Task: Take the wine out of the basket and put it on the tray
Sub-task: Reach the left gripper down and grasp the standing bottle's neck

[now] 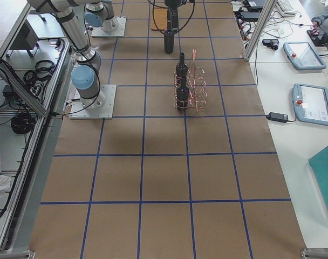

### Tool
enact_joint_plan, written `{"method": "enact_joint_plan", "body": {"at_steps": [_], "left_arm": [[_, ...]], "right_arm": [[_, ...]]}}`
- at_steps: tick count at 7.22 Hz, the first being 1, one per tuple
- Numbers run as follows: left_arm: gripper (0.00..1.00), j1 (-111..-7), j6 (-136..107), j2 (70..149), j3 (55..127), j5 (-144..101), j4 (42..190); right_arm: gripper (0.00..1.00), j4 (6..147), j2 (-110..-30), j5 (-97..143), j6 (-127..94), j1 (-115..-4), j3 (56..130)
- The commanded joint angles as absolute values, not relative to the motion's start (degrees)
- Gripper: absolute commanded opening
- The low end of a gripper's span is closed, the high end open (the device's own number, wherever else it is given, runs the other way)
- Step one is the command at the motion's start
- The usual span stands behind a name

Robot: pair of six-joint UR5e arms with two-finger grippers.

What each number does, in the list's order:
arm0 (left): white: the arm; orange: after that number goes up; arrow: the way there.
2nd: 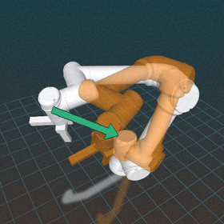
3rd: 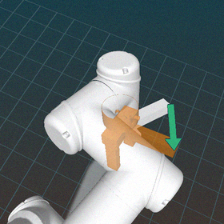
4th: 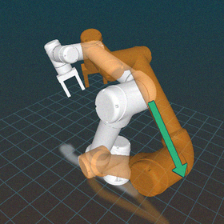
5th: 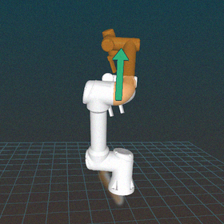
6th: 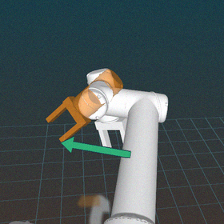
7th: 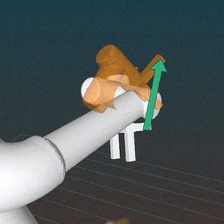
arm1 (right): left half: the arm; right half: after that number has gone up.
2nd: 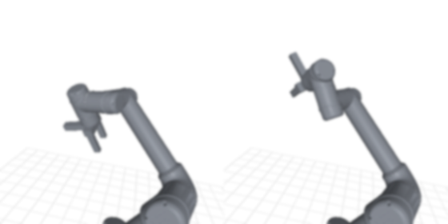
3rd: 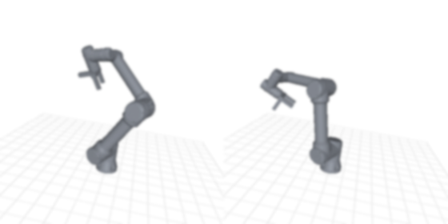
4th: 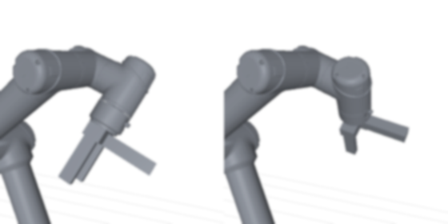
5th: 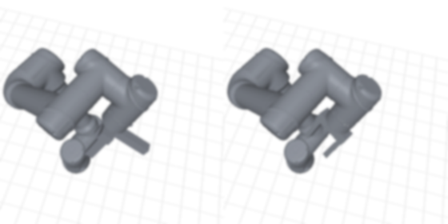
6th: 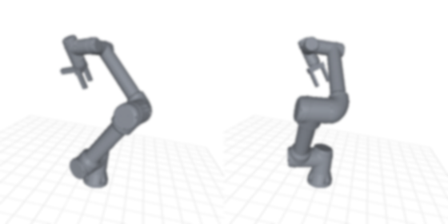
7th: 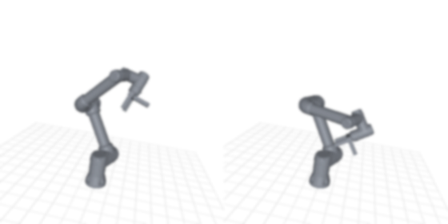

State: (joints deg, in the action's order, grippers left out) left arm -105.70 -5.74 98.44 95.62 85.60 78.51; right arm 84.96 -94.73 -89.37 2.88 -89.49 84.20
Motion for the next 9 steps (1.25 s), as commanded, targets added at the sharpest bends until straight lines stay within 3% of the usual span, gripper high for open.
{"method": "enact_joint_plan", "body": {"at_steps": [1,2,4,5,6,9], "left_arm": [[0.72,-105.73,-5.45,98.88,95.62,85.78,78.49],[0.64,-105.73,-5.54,98.79,95.62,85.69,78.49],[0.37,-105.73,-5.71,98.79,95.71,85.43,79.10],[0.08,-105.73,-5.63,98.88,95.71,85.17,79.54],[0.00,-105.73,-5.71,98.88,95.71,85.08,79.63],[0.00,-105.12,-5.71,97.48,94.67,85.87,81.03]], "right_arm": [[1.00,84.90,-94.66,-89.21,2.81,-89.47,84.29],[1.00,84.90,-94.66,-89.12,2.73,-89.47,84.37],[1.00,84.99,-94.66,-89.12,2.72,-89.47,84.64],[1.00,84.99,-94.66,-89.21,2.81,-89.47,84.73],[1.00,84.99,-94.66,-89.21,2.81,-89.47,84.73],[1.00,85.08,-94.75,-89.30,2.81,-89.47,85.25]]}}
